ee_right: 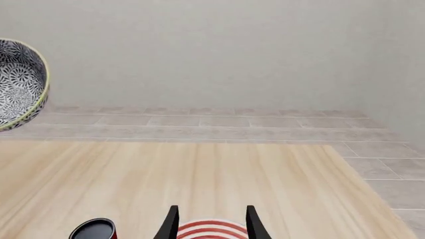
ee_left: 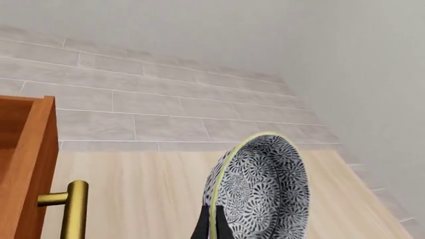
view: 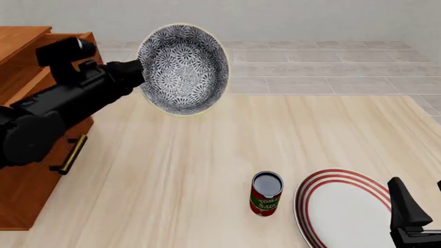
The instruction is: Put the bowl on top of the cabinet.
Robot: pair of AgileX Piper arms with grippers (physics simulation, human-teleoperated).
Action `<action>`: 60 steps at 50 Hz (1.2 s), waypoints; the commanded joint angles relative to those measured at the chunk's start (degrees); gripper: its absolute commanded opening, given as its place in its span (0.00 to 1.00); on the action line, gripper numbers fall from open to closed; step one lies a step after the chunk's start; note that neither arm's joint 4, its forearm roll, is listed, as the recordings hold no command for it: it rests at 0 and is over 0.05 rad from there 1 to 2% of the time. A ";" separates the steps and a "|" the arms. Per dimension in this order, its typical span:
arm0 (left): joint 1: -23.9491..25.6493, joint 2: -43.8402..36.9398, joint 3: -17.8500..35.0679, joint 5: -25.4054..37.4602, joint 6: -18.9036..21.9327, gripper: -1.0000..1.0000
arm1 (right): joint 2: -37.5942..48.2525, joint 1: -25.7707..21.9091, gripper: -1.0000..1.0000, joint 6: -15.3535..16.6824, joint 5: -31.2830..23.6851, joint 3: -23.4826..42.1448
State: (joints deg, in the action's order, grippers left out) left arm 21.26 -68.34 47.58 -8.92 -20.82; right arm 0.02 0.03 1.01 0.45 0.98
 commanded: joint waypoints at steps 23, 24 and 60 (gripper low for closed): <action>-4.36 -0.68 7.21 8.42 -1.04 0.00 | 0.00 0.02 1.00 -0.11 0.03 0.00; -4.21 -0.62 7.27 8.39 -1.34 0.00 | 0.00 0.02 1.00 -0.12 0.01 -0.02; -8.50 -0.55 15.45 17.97 -5.73 0.00 | -0.01 0.00 1.00 0.14 0.10 0.13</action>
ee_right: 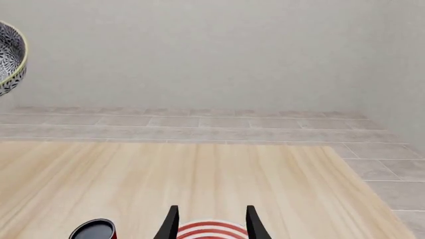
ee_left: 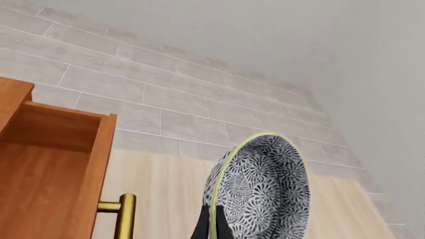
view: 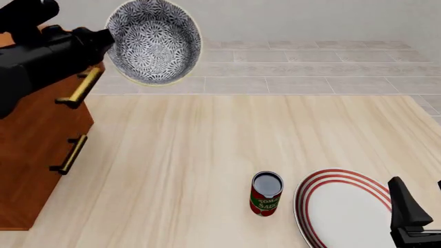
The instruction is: Put the bowl on top of the cabinet.
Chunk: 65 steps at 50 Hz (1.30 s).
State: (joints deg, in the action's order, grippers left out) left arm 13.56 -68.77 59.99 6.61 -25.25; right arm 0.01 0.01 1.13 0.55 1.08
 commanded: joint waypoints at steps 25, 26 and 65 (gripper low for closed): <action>-10.30 3.90 4.36 4.10 -1.03 0.00 | 0.00 -0.07 1.00 0.03 -0.01 -0.08; -10.81 4.69 4.31 3.95 -1.35 0.00 | 0.00 -0.09 1.00 0.03 -0.01 -0.09; -18.92 9.53 3.68 4.66 -1.95 0.00 | 0.00 -0.15 1.00 0.06 0.08 -0.03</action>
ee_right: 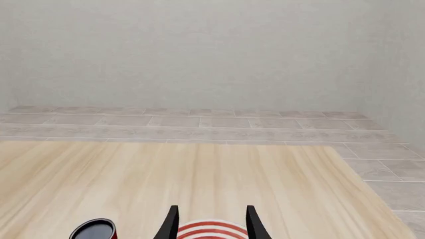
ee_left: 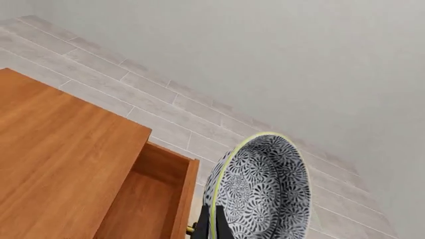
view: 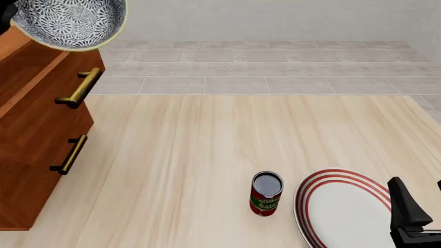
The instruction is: Put the bowl on top of the cabinet.
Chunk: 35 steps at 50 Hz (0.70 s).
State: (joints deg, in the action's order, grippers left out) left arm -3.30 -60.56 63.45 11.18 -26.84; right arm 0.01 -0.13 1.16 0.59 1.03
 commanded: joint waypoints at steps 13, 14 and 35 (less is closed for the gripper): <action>-5.90 2.72 -0.11 0.55 -1.04 0.00 | 0.00 -0.01 1.00 -0.01 0.02 -0.04; -6.04 2.76 -0.25 0.37 -1.35 0.00 | 0.00 -0.02 1.00 -0.01 0.02 -0.04; -14.14 3.87 -1.26 0.80 -4.01 0.00 | 0.00 -0.08 1.00 -0.08 0.01 -0.10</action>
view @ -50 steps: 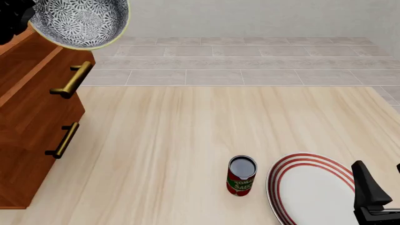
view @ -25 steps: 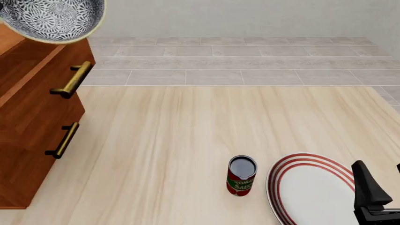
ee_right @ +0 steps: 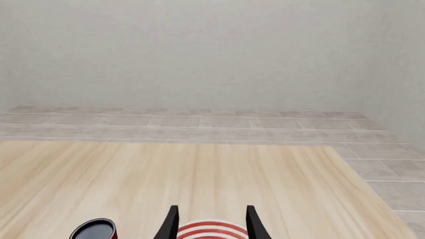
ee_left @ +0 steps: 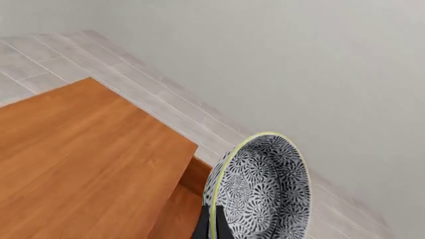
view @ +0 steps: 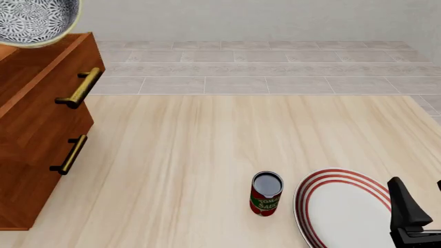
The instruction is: Put the bowl on top of the cabinet.
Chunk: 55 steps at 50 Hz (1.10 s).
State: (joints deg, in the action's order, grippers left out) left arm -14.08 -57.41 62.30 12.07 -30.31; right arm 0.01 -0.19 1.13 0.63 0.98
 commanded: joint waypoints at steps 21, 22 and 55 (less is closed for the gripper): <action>-8.27 1.33 -0.14 0.57 -2.20 0.00 | 0.02 -0.18 1.00 -0.64 -0.34 -0.35; -7.93 1.28 -0.04 0.40 -2.23 0.00 | 0.02 -0.18 1.00 -0.66 -0.33 -0.36; -13.96 3.23 -1.32 0.17 -2.70 0.00 | 0.01 -0.11 1.00 -0.88 -0.28 -0.36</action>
State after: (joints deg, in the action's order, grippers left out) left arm -26.14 -55.03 60.98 12.54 -32.96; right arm 0.02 -0.33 0.34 0.36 0.60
